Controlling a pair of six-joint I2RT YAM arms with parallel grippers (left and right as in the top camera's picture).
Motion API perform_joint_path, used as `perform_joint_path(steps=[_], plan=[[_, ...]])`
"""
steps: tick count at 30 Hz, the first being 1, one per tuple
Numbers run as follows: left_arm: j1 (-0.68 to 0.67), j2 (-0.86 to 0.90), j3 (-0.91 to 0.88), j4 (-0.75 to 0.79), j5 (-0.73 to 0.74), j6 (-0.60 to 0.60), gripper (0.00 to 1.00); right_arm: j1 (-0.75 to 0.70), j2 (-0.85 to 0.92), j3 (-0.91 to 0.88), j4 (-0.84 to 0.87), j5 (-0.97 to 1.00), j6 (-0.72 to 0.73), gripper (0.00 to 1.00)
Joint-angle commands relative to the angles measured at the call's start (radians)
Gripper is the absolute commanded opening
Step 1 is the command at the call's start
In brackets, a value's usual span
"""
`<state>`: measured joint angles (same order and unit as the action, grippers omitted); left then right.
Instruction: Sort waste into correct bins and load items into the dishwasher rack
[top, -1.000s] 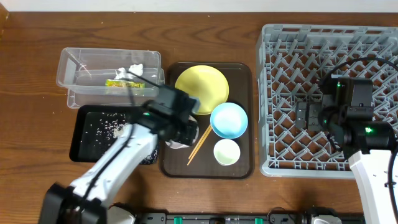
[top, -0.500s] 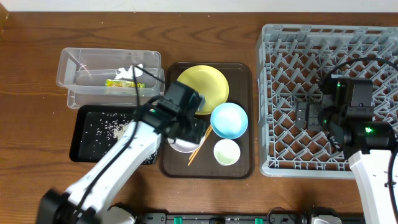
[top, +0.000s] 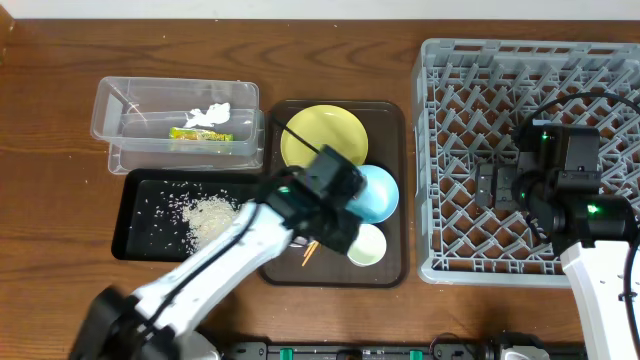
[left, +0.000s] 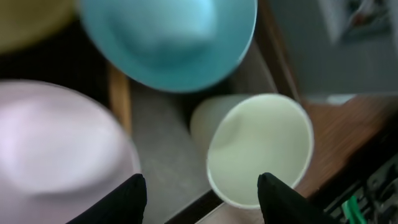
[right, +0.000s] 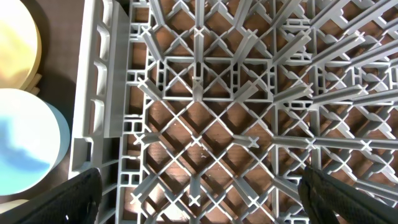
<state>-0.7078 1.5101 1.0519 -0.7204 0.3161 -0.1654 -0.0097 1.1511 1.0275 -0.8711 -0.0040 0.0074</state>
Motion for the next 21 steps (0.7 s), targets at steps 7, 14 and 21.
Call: perform_joint_path(steps=[7, 14, 21], plan=[[-0.044, 0.13, -0.008, 0.0, 0.008, -0.032, 0.06, 0.003, -0.002, 0.021, -0.001, 0.0, 0.003, 0.99], [0.062, 0.002, 0.112, -0.159, 0.017, -0.027, 0.06, 0.003, -0.002, 0.021, 0.008, 0.003, 0.002, 0.99], [0.322, -0.088, 0.143, 0.041, 0.317, -0.103, 0.06, 0.004, -0.002, 0.021, 0.091, -0.077, 0.003, 0.99]])
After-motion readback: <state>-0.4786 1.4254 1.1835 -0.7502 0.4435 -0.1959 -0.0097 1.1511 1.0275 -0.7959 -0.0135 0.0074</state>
